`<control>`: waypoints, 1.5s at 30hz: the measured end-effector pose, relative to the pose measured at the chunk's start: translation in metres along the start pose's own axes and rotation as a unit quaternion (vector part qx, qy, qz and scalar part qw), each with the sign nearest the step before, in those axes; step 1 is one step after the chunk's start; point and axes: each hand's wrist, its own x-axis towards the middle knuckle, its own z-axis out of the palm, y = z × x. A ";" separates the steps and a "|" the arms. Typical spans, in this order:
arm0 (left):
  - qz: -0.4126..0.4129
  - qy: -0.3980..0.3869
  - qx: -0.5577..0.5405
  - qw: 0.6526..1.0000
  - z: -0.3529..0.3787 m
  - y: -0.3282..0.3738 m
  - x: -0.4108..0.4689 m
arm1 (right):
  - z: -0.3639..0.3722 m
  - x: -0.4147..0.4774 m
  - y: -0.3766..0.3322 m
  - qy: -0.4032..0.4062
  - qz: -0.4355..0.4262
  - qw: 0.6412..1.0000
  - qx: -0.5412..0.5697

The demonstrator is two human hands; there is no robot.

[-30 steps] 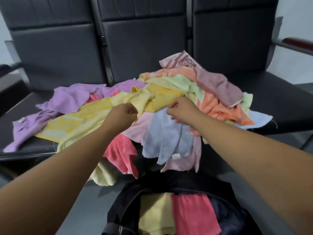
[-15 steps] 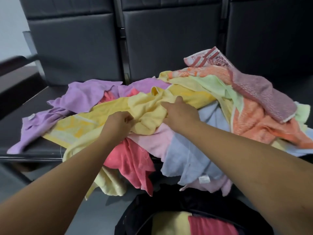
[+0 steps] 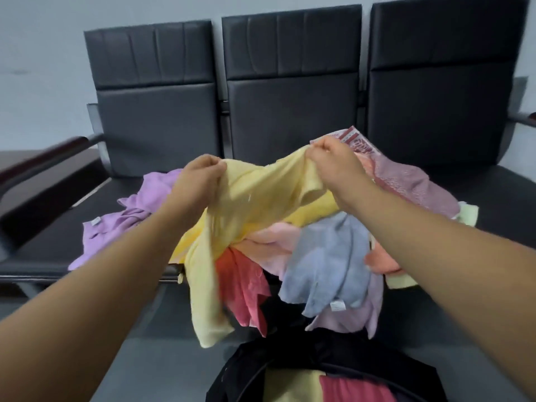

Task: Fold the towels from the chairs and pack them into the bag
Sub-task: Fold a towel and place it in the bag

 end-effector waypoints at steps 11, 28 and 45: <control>0.042 -0.244 -0.068 0.966 -0.010 0.083 -0.071 | -0.082 -0.071 -0.084 -0.189 -0.005 0.982 0.028; 0.127 -0.197 0.052 0.971 0.057 0.049 -0.140 | -0.083 -0.127 -0.040 -0.094 0.102 0.968 0.210; 0.198 -0.161 0.139 0.957 0.085 0.021 -0.087 | -0.070 -0.087 -0.011 -0.068 0.058 0.987 0.132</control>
